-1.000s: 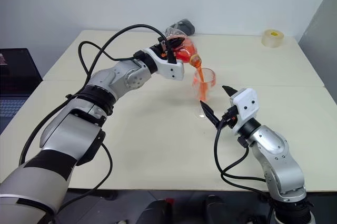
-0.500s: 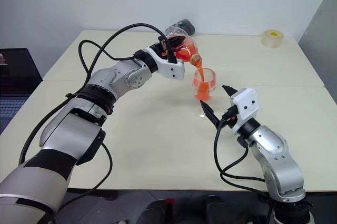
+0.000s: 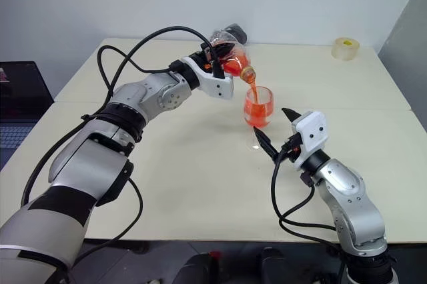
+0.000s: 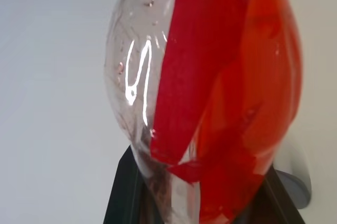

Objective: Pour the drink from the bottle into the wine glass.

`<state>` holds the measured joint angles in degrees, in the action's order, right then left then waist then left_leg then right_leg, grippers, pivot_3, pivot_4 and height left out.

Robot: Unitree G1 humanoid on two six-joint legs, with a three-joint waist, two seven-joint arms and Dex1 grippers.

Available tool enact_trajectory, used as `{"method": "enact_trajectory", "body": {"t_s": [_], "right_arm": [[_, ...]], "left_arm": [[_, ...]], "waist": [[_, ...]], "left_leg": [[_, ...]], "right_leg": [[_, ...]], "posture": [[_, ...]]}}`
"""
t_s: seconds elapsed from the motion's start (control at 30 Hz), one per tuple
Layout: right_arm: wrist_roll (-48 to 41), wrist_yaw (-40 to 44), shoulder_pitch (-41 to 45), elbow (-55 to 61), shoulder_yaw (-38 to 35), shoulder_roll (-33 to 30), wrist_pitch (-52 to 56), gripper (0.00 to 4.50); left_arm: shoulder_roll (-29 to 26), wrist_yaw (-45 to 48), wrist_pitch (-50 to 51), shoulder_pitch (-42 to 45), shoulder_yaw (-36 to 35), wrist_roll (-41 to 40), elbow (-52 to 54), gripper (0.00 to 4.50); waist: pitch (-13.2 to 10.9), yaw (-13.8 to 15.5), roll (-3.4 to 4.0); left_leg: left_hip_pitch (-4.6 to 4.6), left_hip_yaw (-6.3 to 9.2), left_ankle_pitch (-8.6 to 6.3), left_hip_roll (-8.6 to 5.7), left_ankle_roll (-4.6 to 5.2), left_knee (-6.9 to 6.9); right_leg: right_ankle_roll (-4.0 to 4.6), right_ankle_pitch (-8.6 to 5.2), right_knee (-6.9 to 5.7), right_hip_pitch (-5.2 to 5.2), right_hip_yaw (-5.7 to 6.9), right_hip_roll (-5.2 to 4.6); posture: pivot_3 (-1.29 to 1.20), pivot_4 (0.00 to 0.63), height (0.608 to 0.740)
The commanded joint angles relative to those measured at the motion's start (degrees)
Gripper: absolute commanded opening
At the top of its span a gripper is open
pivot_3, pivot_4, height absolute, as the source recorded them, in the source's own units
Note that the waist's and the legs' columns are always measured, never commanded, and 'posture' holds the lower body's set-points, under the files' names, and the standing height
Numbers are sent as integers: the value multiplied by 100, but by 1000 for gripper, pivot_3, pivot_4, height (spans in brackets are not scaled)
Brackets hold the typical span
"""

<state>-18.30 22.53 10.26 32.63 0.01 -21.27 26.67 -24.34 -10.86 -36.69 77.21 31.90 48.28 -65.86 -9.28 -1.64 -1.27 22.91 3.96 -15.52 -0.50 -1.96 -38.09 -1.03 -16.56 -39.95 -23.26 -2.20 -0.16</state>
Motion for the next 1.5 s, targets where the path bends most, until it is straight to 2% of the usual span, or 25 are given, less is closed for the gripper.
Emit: {"method": "enact_trajectory", "body": {"t_s": [0.03, 1.07, 1.23, 1.5], "right_arm": [[-52, -34, 98, 185, -116, 12, -75, 4500], [-50, -26, 160, 162, -86, 18, -94, 4500], [-40, -17, 166, 147, -75, 25, -110, 4500], [-282, 137, 154, 199, -87, -29, 32, 4500]], "left_arm": [[-23, -158, -12, 281, -26, -33, 49, 764], [28, -28, -41, 230, -21, -172, -95, 764], [160, 526, -73, 129, -345, -715, -91, 764], [503, 2662, 227, -219, -1378, -2453, 158, 763]], "waist": [[0, 0, 0], [0, 0, 0], [0, 0, 0], [0, -8, 0]], "left_leg": [[0, 0, 0, 0, 0, 0], [0, -1, 2, 0, -4, -1], [0, -2, 2, 0, -4, -1], [-1, -4, 7, 1, -13, -1]], "right_leg": [[0, 0, 0, 0, 0, 0], [0, 0, -1, 0, 0, 0], [0, 0, -1, 0, 0, 0], [0, 0, -3, -1, 0, 0]], "posture": [[0, 150, 740], [0, 150, 740], [0, 150, 740], [0, 150, 740]]}}
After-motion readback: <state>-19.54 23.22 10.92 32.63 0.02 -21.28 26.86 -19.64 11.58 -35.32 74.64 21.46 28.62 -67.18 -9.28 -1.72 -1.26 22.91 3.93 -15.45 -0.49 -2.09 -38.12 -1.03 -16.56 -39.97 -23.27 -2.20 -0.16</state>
